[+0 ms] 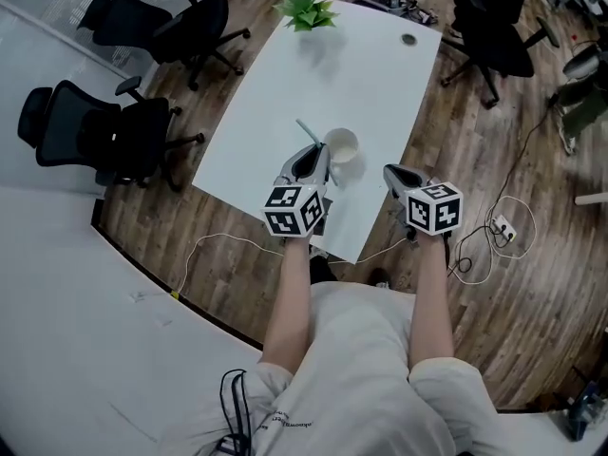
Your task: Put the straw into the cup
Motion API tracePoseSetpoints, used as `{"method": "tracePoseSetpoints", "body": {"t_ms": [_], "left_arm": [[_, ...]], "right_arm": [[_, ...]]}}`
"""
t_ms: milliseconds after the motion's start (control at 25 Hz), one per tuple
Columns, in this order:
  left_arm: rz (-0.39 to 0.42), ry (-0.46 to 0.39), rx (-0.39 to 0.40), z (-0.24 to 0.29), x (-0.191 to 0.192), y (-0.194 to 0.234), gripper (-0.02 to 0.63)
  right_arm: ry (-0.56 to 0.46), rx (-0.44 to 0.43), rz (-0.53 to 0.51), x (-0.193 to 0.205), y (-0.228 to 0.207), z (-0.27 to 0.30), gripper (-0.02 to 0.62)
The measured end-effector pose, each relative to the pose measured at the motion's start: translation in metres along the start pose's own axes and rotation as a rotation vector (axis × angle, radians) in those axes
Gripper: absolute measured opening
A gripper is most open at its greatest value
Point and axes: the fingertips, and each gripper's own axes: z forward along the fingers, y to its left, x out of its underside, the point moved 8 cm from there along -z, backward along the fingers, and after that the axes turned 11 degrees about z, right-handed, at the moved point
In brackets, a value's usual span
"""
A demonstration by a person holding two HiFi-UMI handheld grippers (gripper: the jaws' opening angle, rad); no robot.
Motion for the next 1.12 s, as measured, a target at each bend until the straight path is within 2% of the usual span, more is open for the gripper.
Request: {"method": "tracePoseSetpoints", "body": {"t_ms": [160, 480, 840, 1120], "left_arm": [[0.027, -0.005, 0.048, 0.021, -0.013, 0.017, 0.025], [0.018, -0.014, 0.16, 0.067, -0.026, 0.038, 0.025], [0.003, 0.028, 0.262, 0.104, -0.012, 0.046, 0.025], [0.026, 0.078, 0.358, 0.115, 0.008, 0.049, 0.025]], "right_arm": [[-0.017, 0.052, 0.021, -0.009, -0.005, 0.005, 0.026], [-0.036, 0.163, 0.065, -0.015, -0.014, 0.007, 0.026], [-0.053, 0.258, 0.142, -0.001, -0.018, 0.008, 0.027], [-0.095, 0.307, 0.209, 0.009, -0.012, 0.016, 0.026]]}}
